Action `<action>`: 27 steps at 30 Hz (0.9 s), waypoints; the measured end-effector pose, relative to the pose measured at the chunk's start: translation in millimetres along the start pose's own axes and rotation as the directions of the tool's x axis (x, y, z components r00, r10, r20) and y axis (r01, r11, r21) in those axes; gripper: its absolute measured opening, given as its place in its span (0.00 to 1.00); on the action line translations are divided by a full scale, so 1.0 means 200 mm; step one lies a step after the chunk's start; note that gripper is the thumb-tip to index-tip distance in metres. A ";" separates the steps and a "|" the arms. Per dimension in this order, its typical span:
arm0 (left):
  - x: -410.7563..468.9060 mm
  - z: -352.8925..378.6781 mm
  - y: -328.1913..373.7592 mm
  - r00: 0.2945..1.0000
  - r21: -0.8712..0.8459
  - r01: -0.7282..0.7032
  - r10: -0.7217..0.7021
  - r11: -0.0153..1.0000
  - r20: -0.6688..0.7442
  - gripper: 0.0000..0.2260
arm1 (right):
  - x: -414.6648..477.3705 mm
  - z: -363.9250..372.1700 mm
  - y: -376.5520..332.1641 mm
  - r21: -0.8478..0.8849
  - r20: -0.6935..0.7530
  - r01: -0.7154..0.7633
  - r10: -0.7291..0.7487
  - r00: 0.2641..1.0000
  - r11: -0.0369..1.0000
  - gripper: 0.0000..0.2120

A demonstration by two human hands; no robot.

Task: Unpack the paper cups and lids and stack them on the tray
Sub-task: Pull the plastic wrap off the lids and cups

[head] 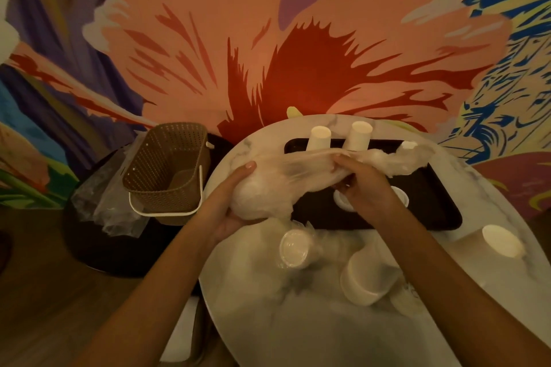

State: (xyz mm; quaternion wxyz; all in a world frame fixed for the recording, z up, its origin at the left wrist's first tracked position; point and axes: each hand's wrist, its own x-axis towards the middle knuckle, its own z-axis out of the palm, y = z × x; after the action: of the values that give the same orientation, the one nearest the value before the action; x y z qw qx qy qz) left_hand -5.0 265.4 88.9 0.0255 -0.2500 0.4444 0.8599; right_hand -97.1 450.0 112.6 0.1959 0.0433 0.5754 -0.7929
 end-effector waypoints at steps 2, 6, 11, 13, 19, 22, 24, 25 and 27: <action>0.00 -0.01 0.01 1.000 0.043 -0.003 0.003 0.999 0.004 0.26 | 0.00 -0.02 0.00 0.007 -0.012 -0.018 0.018 1.000 1.000 0.05; 0.00 -0.05 0.03 1.000 0.074 0.013 -0.013 0.997 -0.012 0.27 | 0.01 -0.06 -0.02 0.018 -0.018 0.001 -0.001 1.000 1.000 0.03; 0.01 -0.13 0.05 0.998 0.102 -0.001 0.008 0.995 -0.063 0.16 | 0.01 -0.11 -0.07 -0.088 -0.030 0.085 -0.088 0.996 0.992 0.10; 0.01 -0.16 0.06 0.998 0.112 -0.009 0.017 0.994 -0.066 0.09 | 0.02 -0.12 -0.08 -0.138 -0.028 0.075 -0.080 0.996 0.988 0.09; 0.00 -0.28 0.06 0.994 0.101 -0.061 0.070 0.993 -0.089 0.11 | 0.08 -0.21 -0.14 -0.190 -0.043 0.088 -0.098 0.994 0.978 0.08; 0.00 -0.32 0.06 0.995 0.076 -0.046 0.052 0.996 -0.087 0.18 | 0.07 -0.21 -0.14 -0.058 -0.027 0.126 -0.128 0.991 0.990 0.06; 0.00 -0.34 0.05 0.994 0.047 -0.053 0.057 0.997 -0.089 0.16 | 0.08 -0.20 -0.14 -0.033 -0.055 0.167 -0.169 0.984 0.985 0.10; 0.00 -0.34 0.05 0.995 0.030 -0.051 0.054 0.998 -0.084 0.15 | 0.08 -0.20 -0.14 -0.071 -0.058 0.173 -0.177 0.982 0.982 0.12; 0.01 -0.35 0.04 0.996 0.005 -0.040 0.041 0.999 -0.081 0.15 | 0.08 -0.18 -0.12 -0.220 -0.024 0.149 -0.158 0.987 0.964 0.16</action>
State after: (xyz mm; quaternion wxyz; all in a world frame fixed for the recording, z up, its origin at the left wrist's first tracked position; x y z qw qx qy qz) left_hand 20.5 205.4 61.0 -0.0097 -0.2756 0.4514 0.8486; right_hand -126.9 485.8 117.5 0.1255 -0.0067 0.6642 -0.7370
